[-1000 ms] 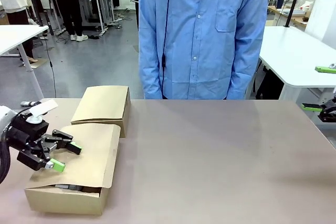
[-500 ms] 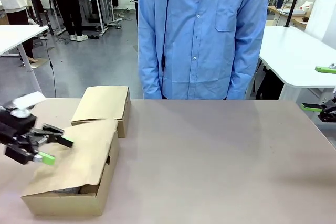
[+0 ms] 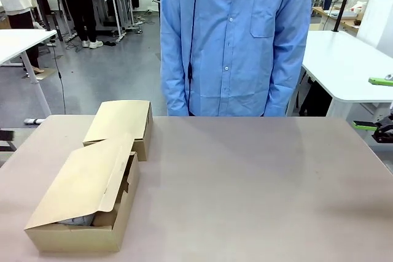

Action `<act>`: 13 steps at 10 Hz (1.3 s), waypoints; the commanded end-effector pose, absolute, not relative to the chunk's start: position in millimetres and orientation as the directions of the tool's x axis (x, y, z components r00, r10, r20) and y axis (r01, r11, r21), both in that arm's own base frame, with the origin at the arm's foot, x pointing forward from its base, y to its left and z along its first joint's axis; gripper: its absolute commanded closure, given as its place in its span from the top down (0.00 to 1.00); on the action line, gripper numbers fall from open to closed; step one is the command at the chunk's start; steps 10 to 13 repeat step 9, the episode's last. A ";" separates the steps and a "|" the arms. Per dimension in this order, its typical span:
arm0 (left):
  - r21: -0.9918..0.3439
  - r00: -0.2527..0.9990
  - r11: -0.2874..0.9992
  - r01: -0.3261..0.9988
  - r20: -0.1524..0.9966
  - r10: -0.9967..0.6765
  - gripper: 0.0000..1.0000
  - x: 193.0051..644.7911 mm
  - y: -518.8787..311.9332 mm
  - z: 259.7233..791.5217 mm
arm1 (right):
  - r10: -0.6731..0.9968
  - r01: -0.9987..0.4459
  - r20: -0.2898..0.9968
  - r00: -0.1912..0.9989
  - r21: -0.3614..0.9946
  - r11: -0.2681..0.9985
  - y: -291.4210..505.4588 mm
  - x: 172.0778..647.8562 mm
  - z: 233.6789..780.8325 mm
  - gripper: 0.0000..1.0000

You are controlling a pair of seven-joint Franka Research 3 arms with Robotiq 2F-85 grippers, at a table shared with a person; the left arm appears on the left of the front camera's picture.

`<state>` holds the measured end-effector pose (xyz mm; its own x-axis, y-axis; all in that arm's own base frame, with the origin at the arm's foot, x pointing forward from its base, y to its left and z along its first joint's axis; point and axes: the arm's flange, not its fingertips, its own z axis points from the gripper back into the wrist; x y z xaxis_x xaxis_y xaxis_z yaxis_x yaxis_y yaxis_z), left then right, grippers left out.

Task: Place items inside the box.
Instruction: Close the lid of the Mailer Box closest to the robot.

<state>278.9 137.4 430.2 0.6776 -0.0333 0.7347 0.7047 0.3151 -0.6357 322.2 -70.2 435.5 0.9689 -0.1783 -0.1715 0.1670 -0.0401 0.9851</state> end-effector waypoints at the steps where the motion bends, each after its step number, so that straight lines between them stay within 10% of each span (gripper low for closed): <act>1: -0.881 0.872 0.348 0.320 0.417 0.257 1.00 284.0 134.2 428.9 | -0.178 0.184 -0.192 0.965 0.981 -0.066 -69.9 322.8 442.7 1.00; 2: -0.636 0.678 0.315 0.705 0.735 -0.033 1.00 278.9 137.4 430.2 | -0.178 0.184 -0.192 0.965 0.981 -0.066 -69.9 322.8 442.7 1.00; 13: -0.636 0.678 0.315 0.705 0.735 -0.033 1.00 278.9 137.4 430.2 | -0.178 0.184 -0.192 0.965 0.981 -0.066 -69.9 322.8 442.7 1.00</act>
